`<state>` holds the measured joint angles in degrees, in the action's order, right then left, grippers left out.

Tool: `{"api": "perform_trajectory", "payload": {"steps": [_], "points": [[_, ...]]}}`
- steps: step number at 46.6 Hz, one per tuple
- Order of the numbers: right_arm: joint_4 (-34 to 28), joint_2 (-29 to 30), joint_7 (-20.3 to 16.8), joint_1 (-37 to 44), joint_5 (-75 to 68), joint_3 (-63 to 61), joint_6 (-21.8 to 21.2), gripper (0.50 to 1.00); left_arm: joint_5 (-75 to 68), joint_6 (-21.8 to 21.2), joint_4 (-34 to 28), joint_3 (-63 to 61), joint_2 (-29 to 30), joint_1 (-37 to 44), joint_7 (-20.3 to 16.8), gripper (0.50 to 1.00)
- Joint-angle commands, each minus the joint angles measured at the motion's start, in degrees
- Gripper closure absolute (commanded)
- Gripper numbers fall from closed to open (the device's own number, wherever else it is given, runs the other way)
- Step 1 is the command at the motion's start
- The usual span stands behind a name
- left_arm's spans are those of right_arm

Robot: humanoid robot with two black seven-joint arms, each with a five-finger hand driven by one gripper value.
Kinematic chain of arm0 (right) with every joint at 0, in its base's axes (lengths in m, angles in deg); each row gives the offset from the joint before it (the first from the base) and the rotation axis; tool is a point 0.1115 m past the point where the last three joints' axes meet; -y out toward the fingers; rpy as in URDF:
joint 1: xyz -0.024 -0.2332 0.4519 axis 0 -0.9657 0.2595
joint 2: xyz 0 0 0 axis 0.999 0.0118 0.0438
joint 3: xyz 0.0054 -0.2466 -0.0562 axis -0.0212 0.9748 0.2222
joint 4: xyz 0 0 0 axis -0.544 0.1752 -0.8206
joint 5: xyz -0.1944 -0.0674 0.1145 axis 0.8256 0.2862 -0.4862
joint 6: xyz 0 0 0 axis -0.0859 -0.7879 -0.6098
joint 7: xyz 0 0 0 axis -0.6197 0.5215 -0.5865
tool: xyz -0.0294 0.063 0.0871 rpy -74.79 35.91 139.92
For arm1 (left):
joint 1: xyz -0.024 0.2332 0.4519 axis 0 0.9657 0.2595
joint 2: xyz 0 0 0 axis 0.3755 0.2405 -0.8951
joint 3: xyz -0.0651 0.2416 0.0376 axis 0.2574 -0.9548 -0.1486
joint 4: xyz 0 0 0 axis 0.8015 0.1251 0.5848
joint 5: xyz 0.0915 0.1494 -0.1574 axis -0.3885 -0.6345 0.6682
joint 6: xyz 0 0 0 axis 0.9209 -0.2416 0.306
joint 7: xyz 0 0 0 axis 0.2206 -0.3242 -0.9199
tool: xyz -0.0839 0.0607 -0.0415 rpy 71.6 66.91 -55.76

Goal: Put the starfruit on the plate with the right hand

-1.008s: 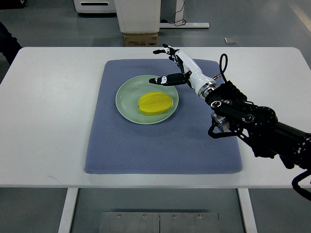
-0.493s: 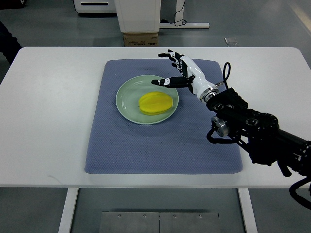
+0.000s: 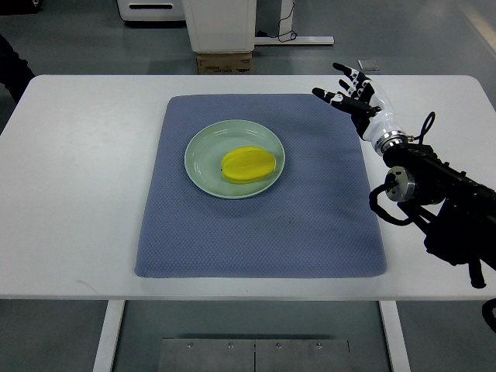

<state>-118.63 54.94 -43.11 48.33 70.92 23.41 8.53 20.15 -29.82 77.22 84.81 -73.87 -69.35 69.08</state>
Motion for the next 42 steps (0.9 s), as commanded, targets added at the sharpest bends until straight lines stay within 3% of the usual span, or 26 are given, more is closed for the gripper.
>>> {"api": "perform_trajectory", "payload": {"steps": [1,13,26,42], "points": [[0.3,-0.8,-1.8,-0.9,-3.6,-1.4,-2.0,0.5,0.0,0.0,0.0,0.0,0.0,0.0,0.0,0.5],[1.3,-1.6,-2.5,-1.9,-6.5,-1.5,-3.3,0.5,0.0,0.0,0.0,0.0,0.0,0.0,0.0,0.5],[8.5,-1.6,-2.4,-2.1,-6.4,-1.5,-6.5,0.5,0.0,0.0,0.0,0.0,0.0,0.0,0.0,0.5],[8.7,-1.6,-2.2,-3.2,-6.4,-1.2,-6.6,0.5,0.0,0.0,0.0,0.0,0.0,0.0,0.0,0.5]]}}
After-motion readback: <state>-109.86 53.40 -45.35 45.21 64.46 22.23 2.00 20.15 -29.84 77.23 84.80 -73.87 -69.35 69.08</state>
